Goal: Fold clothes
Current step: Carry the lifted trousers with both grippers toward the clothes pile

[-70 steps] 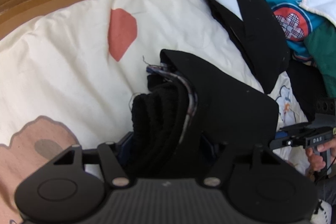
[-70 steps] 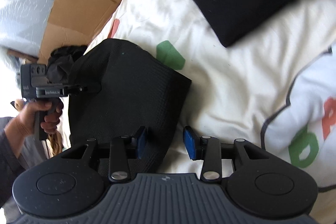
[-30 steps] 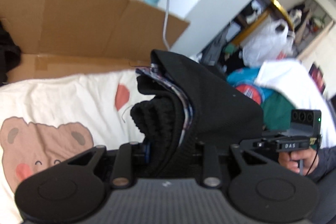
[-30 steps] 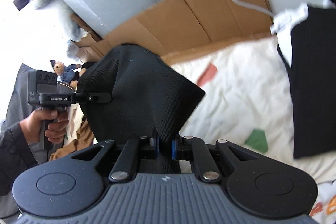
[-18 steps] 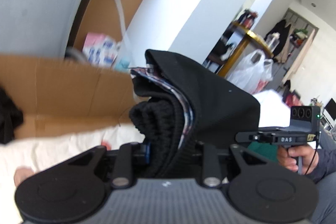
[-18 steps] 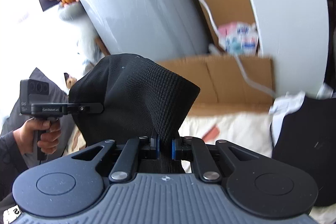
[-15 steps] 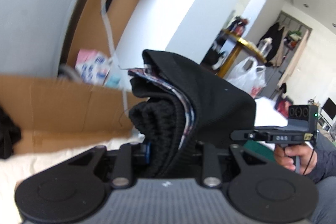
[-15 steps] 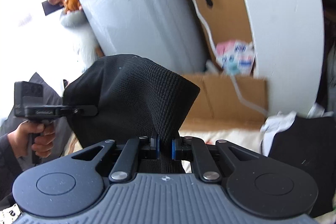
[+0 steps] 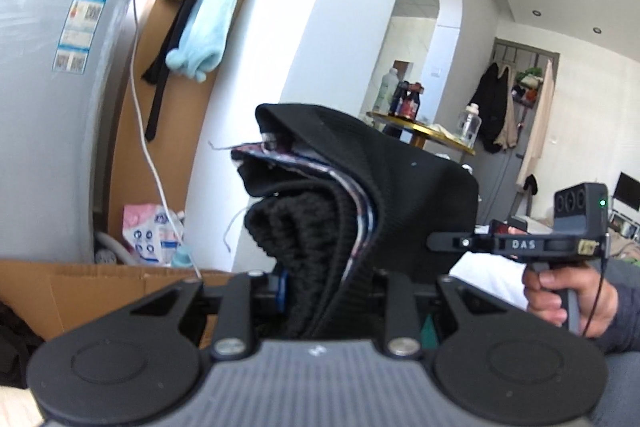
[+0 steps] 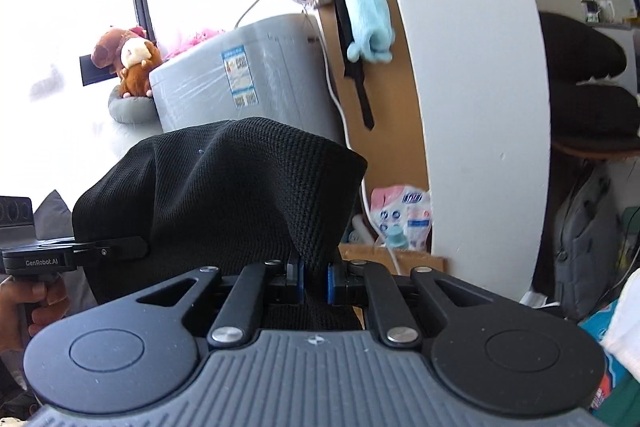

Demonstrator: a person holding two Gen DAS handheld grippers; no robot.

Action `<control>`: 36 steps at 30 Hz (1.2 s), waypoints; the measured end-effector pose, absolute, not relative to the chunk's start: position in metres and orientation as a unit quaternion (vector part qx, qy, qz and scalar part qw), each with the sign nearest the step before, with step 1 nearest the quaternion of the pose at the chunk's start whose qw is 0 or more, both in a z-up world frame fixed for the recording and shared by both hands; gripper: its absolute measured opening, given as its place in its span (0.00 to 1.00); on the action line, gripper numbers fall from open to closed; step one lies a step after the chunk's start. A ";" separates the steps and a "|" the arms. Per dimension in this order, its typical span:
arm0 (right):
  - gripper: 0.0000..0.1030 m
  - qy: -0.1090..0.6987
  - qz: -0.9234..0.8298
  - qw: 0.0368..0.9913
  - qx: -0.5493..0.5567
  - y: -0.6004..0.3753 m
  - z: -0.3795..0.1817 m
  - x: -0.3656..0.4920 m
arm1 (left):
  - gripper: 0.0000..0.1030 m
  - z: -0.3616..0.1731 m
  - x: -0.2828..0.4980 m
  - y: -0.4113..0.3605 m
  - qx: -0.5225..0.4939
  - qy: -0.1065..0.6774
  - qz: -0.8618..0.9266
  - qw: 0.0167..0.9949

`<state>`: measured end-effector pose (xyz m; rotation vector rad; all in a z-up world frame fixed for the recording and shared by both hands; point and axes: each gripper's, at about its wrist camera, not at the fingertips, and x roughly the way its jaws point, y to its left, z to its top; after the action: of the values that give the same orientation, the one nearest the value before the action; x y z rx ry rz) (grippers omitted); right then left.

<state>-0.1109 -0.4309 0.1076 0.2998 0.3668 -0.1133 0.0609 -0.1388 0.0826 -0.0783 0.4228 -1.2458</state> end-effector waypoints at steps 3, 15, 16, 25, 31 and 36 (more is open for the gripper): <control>0.10 0.178 -0.060 0.972 0.143 -0.430 0.111 -0.122 | 0.29 0.085 0.052 -0.135 -0.036 0.194 -0.579 0.791; 0.10 0.173 -0.094 0.972 0.127 -0.435 0.142 -0.137 | 0.29 0.096 0.034 -0.156 -0.055 0.173 -0.570 0.801; 0.10 0.171 -0.099 0.972 0.128 -0.438 0.142 -0.139 | 0.29 0.096 0.033 -0.159 -0.057 0.174 -0.572 0.800; 0.10 0.159 -0.132 0.973 0.098 -0.461 0.132 -0.154 | 0.29 0.081 0.020 -0.203 -0.062 0.191 -0.567 0.799; 0.10 0.170 -0.160 0.968 0.093 -0.486 0.116 -0.162 | 0.29 0.064 0.006 -0.235 -0.055 0.201 -0.572 0.793; 0.10 0.179 -0.184 0.962 0.089 -0.505 0.102 -0.171 | 0.29 0.050 0.001 -0.260 -0.050 0.210 -0.580 0.786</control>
<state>-0.1706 -0.5050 0.1023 0.1796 0.3634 -0.3733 0.0009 -0.2600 0.0496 -0.1084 0.4531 -1.2499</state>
